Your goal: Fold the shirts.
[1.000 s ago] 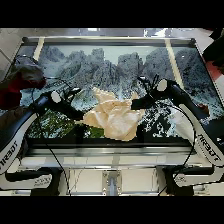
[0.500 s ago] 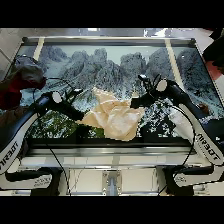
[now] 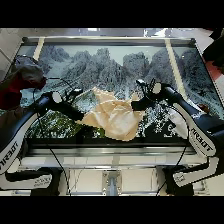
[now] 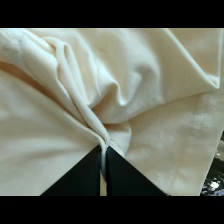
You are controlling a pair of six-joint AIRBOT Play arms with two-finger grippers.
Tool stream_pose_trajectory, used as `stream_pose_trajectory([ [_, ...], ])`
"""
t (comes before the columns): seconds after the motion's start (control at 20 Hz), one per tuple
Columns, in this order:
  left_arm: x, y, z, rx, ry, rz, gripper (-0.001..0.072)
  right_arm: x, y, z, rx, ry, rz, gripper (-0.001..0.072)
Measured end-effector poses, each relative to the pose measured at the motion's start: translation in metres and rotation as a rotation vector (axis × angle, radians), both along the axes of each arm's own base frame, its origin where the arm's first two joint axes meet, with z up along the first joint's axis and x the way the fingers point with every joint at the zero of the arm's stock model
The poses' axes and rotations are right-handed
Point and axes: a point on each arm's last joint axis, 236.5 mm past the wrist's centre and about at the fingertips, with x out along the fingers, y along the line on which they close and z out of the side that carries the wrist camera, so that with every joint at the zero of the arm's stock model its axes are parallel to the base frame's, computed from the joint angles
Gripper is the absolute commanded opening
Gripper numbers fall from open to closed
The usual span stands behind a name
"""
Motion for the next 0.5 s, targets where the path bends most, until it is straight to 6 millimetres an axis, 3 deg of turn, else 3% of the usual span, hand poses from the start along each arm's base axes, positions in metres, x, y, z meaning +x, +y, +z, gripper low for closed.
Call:
stream_pose_trajectory([
  [0.15, 0.005, 0.002, 0.012, -0.008, -0.024, 0.03, 0.001, 0.002, 0.003, 0.022, 0.013, -0.029, 0.017, 0.0012],
  [0.25, 0.02, 0.007, 0.039, -0.023, -0.096, 0.07, 0.001, 0.01, 0.003, 0.063, 0.02, -0.102, 0.044, 0.0012],
  [0.35, 0.038, 0.017, 0.084, -0.047, -0.213, 0.128, 0.0011, 0.014, 0.001, 0.12, 0.021, -0.208, 0.076, 0.0012],
  [0.5, 0.053, 0.044, 0.181, -0.087, -0.455, 0.233, 0.0011, -0.001, -0.005, 0.224, 0.033, -0.394, 0.117, 0.0012],
])
